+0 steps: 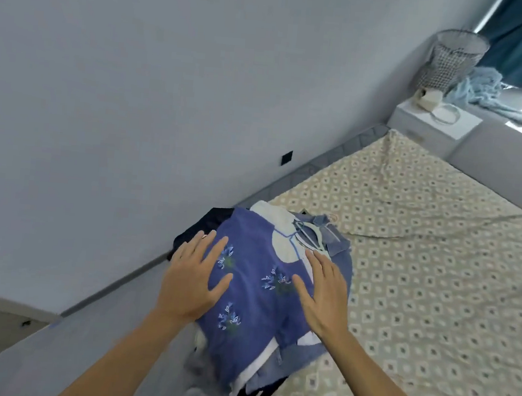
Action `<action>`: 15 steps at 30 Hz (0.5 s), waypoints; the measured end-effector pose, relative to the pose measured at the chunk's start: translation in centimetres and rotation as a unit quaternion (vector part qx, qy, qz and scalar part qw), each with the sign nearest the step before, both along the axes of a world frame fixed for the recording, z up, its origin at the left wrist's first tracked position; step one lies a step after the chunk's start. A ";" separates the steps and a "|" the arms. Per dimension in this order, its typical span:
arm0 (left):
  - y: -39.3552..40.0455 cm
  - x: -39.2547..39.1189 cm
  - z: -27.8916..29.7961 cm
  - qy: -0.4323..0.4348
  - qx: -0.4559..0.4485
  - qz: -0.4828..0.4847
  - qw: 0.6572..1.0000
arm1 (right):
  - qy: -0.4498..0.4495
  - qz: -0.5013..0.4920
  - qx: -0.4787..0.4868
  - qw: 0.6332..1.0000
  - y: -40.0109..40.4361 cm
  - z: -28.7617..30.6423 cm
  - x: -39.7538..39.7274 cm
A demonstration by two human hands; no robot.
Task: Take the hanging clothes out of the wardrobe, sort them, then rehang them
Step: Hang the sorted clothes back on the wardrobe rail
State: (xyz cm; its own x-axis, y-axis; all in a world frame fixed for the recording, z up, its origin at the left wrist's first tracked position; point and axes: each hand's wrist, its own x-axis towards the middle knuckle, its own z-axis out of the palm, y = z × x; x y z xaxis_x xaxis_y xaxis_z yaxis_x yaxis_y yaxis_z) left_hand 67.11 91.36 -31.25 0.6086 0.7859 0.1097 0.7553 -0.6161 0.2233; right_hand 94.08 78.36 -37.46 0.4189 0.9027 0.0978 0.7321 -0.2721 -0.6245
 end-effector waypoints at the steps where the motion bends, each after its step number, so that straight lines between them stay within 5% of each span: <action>1: 2.3 1.0 -1.5 0.001 -0.007 -0.027 1.000 | 0.005 -0.008 -0.010 1.000 1.4 -1.2 0.8; 15: 21.1 14.5 -28.4 0.136 -0.161 -0.259 0.942 | 0.054 -0.096 -0.179 0.978 20.8 -23.3 7.9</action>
